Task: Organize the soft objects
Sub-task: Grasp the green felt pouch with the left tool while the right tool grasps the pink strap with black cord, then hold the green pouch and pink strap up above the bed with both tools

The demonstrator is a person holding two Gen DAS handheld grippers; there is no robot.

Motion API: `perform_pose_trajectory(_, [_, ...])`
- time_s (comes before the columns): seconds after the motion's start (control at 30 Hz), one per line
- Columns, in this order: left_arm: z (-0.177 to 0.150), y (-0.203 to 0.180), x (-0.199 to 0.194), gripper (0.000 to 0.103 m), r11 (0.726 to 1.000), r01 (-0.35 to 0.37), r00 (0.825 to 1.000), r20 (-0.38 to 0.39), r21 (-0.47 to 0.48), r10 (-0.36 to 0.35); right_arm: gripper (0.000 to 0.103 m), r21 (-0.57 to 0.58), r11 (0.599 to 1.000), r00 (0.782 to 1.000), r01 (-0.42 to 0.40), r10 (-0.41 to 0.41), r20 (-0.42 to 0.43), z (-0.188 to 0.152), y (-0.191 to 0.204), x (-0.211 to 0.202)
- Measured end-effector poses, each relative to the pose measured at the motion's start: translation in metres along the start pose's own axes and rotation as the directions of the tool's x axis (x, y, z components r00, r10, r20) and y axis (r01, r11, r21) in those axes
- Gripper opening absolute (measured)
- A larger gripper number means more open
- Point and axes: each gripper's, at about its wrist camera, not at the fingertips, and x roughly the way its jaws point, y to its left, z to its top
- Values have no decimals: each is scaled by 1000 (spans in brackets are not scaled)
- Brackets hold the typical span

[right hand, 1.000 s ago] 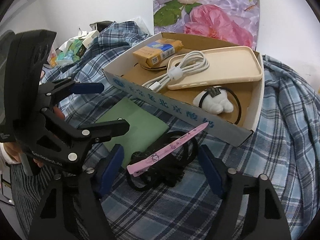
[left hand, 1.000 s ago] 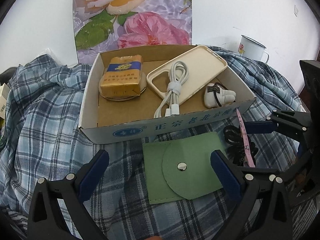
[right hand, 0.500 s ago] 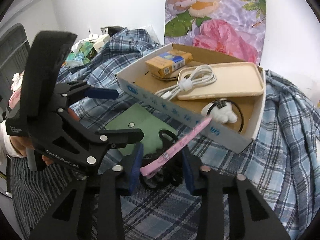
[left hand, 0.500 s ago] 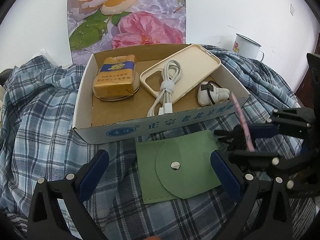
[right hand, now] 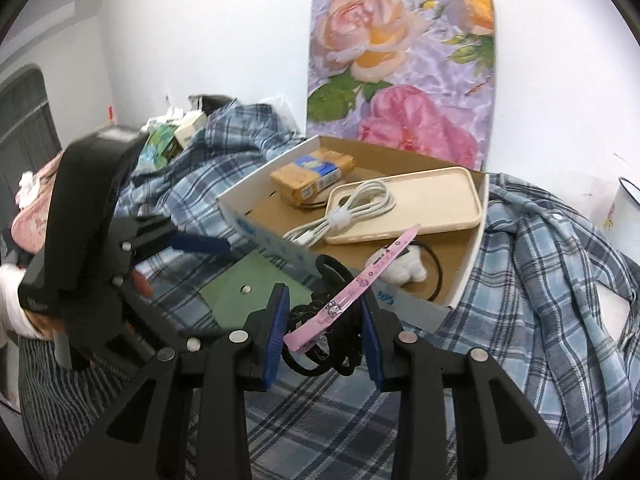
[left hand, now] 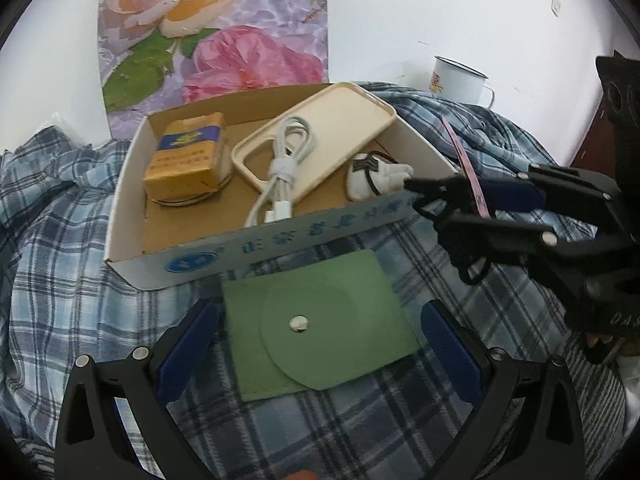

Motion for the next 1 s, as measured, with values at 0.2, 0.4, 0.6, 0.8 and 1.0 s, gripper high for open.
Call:
perform_pose_trajectory(0.2, [1, 1, 7, 103, 999, 12, 999, -35, -30, -13, 33, 1, 1000, 1000, -3, 3, 1, 1, 1, 1])
perform_pose_trajectory(0.4, [1, -3, 15, 103, 1000, -29, 997, -74, -8, 28, 33, 1, 1000, 1000, -9, 9, -8, 0, 1, 2])
perform_pose_trajectory(0.6, [0, -7, 18, 103, 999, -46, 996, -81, 11, 47, 34, 1, 1000, 1000, -10, 10, -13, 0, 1, 3])
perform_pose_trajectory(0.8, [-1, -13, 19, 103, 997, -56, 994, -86, 44, 60, 34, -2, 1000, 1000, -7, 7, -20, -1, 2, 5])
perform_pose_trajectory(1.0, [0, -9, 19, 103, 997, -77, 993, -90, 16, 78, 34, -1, 1000, 1000, -5, 5, -22, -1, 2, 5])
